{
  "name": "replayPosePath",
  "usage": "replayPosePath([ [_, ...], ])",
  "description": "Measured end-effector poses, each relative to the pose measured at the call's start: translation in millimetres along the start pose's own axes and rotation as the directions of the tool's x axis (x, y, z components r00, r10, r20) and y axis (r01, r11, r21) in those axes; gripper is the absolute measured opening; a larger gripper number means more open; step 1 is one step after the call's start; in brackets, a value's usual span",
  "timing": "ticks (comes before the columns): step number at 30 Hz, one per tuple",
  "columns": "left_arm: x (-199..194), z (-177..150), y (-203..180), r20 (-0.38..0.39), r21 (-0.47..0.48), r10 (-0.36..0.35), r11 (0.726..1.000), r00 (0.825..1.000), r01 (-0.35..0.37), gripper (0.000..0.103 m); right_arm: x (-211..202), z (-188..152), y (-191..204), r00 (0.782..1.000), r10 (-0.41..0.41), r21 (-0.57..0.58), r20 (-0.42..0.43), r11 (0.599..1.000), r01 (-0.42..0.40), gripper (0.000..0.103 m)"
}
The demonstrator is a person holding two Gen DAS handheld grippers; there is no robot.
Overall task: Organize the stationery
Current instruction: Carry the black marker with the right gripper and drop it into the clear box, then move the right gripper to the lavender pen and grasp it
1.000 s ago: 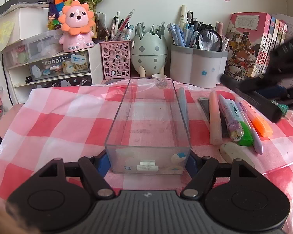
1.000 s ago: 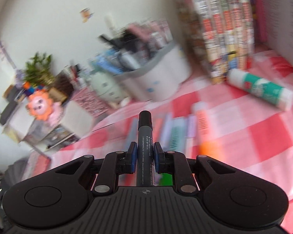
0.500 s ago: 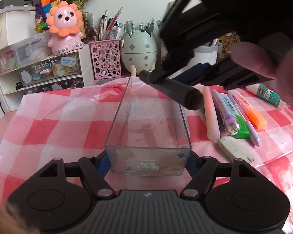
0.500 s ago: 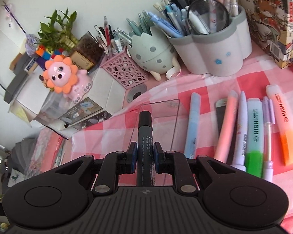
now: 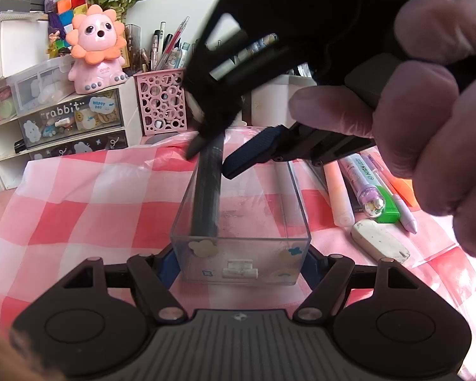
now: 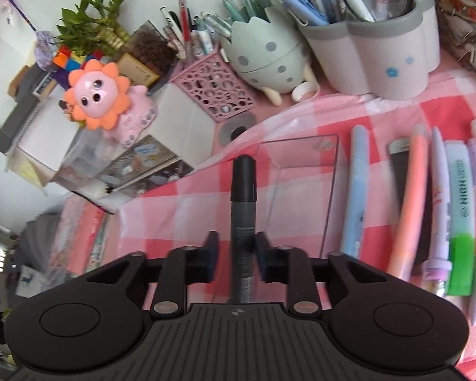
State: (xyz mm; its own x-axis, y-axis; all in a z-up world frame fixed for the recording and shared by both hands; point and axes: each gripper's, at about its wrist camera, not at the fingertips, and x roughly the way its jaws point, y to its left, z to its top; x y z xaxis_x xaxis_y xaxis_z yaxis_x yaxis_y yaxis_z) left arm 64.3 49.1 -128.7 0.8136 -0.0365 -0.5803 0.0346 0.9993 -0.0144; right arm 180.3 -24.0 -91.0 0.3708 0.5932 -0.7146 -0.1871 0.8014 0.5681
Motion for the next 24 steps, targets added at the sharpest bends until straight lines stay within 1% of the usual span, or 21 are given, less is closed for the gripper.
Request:
replayPosePath([
  [5,0,0,0,-0.001,-0.002,-0.002,1.0,1.0,0.002,0.048,-11,1,0,0.999,-0.01,-0.024,0.034,1.0,0.01,0.031],
  [7,0,0,0,-0.001,-0.002,-0.002,1.0,1.0,0.002,0.048,-16,2,-1,0.999,-0.005,-0.028,0.042,1.0,0.006,0.033],
  [9,0,0,0,-0.001,-0.001,-0.002,1.0,1.0,0.002,0.048,-22,3,-2,0.998,-0.008,-0.035,0.055,0.999,0.01,0.038],
  [18,0,0,0,-0.001,-0.001,-0.002,1.0,1.0,0.002,0.048,-42,4,-18,0.995,-0.005,-0.028,0.096,1.0,0.007,0.047],
  [21,0,0,0,-0.001,-0.001,-0.002,1.0,1.0,0.002,0.048,-54,3,-26,0.992,-0.022,-0.026,0.128,0.999,0.026,0.054],
  [24,0,0,0,-0.001,-0.001,-0.001,1.0,1.0,0.001,0.048,-66,3,-36,0.987,-0.041,-0.019,0.155,0.999,0.045,0.056],
])
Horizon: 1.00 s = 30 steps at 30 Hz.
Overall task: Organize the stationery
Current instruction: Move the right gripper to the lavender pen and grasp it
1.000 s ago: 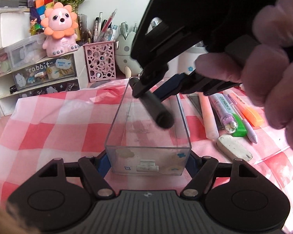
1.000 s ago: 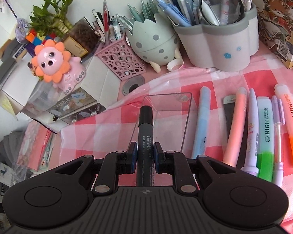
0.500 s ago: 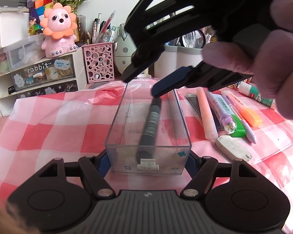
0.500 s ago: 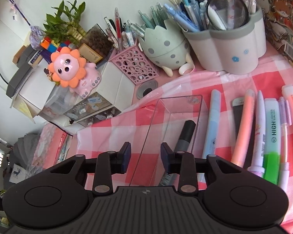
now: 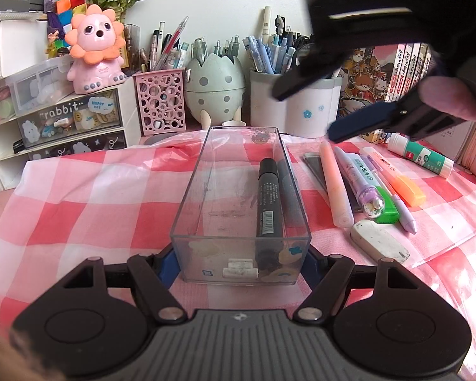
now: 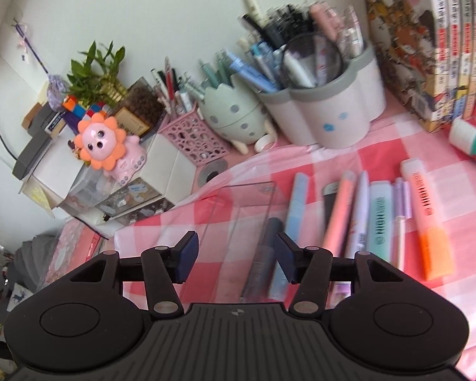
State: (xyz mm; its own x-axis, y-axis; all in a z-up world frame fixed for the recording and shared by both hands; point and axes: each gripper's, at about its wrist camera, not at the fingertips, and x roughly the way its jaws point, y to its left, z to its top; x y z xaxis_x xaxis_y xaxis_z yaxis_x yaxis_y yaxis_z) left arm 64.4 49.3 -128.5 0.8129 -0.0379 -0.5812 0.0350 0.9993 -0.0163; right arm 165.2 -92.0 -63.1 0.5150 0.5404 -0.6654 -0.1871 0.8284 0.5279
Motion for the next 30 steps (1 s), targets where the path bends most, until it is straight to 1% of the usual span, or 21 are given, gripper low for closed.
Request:
replayPosePath([
  [9,0,0,0,0.0,0.0,0.0,1.0,1.0,0.0,0.048,-23,-3,-28,0.995,-0.077,0.007,0.066,0.997,0.077,0.063],
  [14,0,0,0,0.0,0.0,0.0,1.0,1.0,0.0,0.048,-28,-8,-46,0.991,-0.106,0.037,0.082,0.994,0.104,0.064],
  [20,0,0,0,0.0,0.0,0.0,1.0,1.0,0.0,0.048,-28,-16,-65,0.98,-0.172,0.065,0.104,0.984,0.166,0.064],
  [23,0,0,0,0.0,0.0,0.0,1.0,1.0,0.0,0.048,-27,-16,-76,0.974,-0.198,0.088,0.112,0.978,0.188,0.062],
  [26,0,0,0,-0.001,0.0,-0.001,1.0,1.0,0.001,0.048,-25,-18,-86,0.97,-0.218,0.104,0.11,0.973,0.207,0.057],
  [30,1,0,0,-0.001,0.0,0.0,1.0,1.0,0.0,0.048,-25,-22,-87,0.967,-0.223,0.082,0.126,0.973,0.214,0.052],
])
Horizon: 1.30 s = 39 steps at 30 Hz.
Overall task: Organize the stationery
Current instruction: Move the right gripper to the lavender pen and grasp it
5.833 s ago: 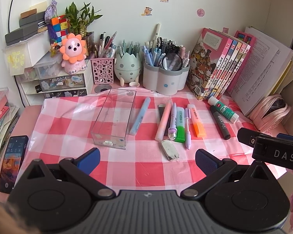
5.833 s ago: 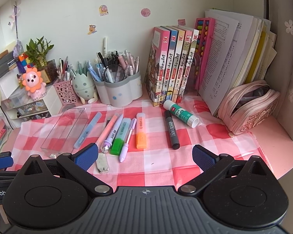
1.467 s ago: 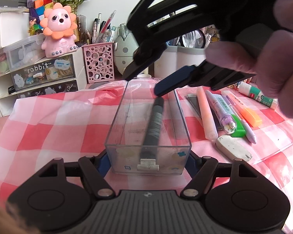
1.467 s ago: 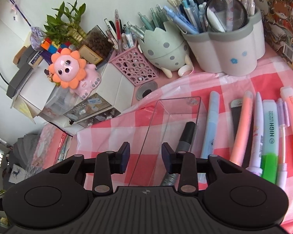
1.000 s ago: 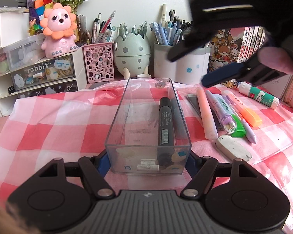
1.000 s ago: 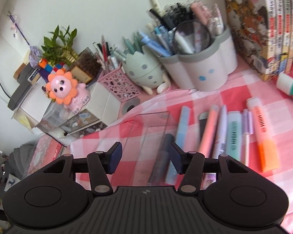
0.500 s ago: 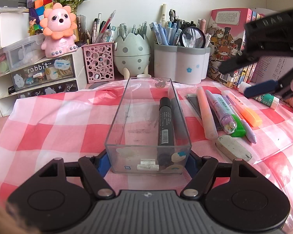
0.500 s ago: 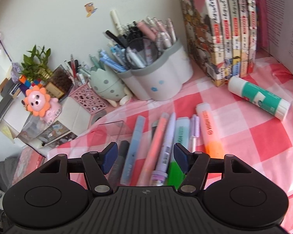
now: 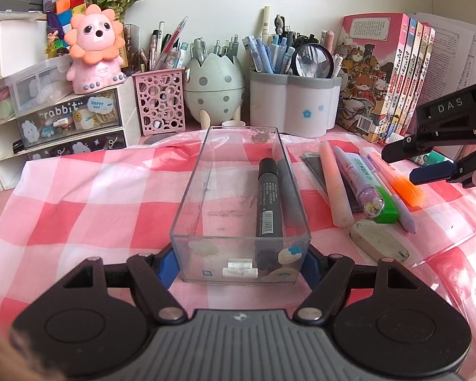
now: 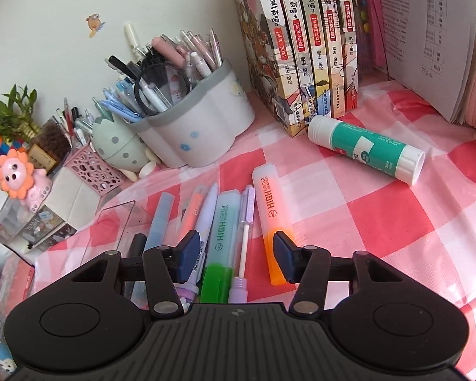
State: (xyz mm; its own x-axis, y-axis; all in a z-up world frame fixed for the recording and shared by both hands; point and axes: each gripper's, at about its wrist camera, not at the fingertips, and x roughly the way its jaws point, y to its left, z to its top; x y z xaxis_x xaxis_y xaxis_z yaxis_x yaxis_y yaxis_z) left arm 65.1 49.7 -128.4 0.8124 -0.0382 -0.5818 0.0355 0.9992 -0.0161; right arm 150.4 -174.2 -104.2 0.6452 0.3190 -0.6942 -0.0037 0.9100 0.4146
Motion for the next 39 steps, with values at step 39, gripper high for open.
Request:
replayPosePath([
  [39,1,0,0,-0.001,0.0,-0.001,1.0,1.0,0.001,0.048,30,-1,34,0.982,-0.189,-0.371,-0.017,0.913,0.169,0.029],
])
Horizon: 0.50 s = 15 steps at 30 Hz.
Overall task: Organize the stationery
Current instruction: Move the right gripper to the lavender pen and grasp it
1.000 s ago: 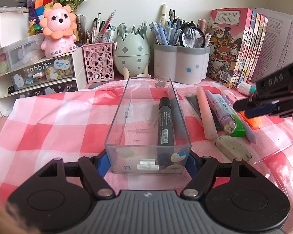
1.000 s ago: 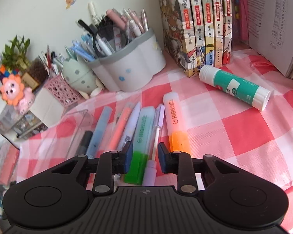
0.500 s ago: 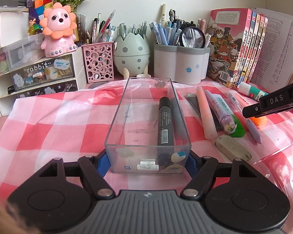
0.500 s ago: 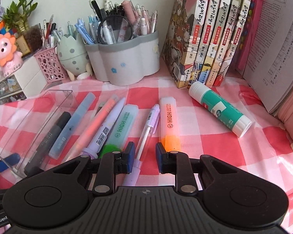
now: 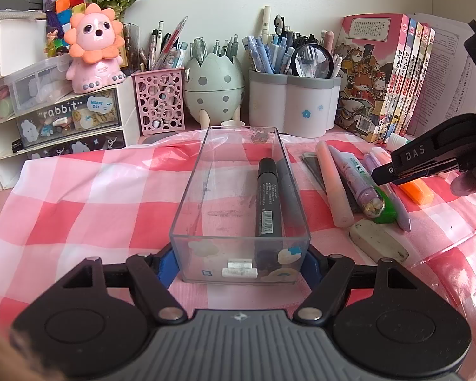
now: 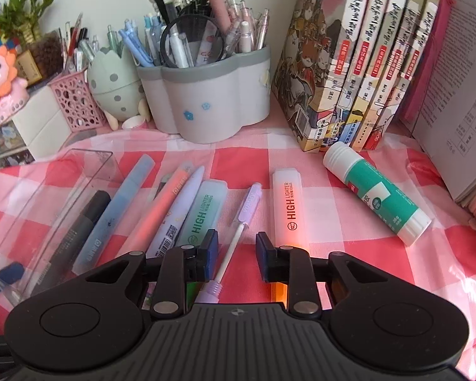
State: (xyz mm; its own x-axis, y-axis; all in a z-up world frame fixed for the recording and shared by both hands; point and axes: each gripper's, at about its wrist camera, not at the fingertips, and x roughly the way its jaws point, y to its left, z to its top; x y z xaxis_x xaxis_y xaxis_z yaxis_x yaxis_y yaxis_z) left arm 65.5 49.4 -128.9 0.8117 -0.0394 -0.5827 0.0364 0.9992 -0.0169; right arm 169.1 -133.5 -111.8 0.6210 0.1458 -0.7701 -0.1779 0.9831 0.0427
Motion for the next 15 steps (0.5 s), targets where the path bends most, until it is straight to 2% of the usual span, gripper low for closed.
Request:
replayPosePath([
  [4,0.0,0.1,0.0,0.0,0.0,0.0,1.0,1.0,0.0,0.048,3.2,-1.7,4.1,1.0,-0.027,-0.065,-0.008,0.998,0.026,0.031],
  [11,0.0,0.1,0.0,0.0,0.0,0.0,1.0,1.0,0.0,0.048,4.5,-0.4,5.4,0.999,-0.036,-0.085,-0.005,0.996,0.035,0.035],
  [13,0.0,0.0,0.0,0.0,0.0,0.0,1.0,1.0,0.0,0.048,3.7,-1.3,5.0,1.0,-0.032,-0.079,0.001,0.996,0.031,0.029],
  [14,0.0,0.1,0.0,0.0,0.0,0.0,1.0,1.0,0.0,0.048,3.3,-1.4,5.2,1.0,-0.026,-0.074,0.003,0.997,0.026,0.023],
  [15,0.0,0.1,0.1,0.0,0.0,0.0,1.0,1.0,0.0,0.048,2.9,-1.4,5.7,1.0,-0.028,-0.072,0.003,0.997,0.029,0.022],
])
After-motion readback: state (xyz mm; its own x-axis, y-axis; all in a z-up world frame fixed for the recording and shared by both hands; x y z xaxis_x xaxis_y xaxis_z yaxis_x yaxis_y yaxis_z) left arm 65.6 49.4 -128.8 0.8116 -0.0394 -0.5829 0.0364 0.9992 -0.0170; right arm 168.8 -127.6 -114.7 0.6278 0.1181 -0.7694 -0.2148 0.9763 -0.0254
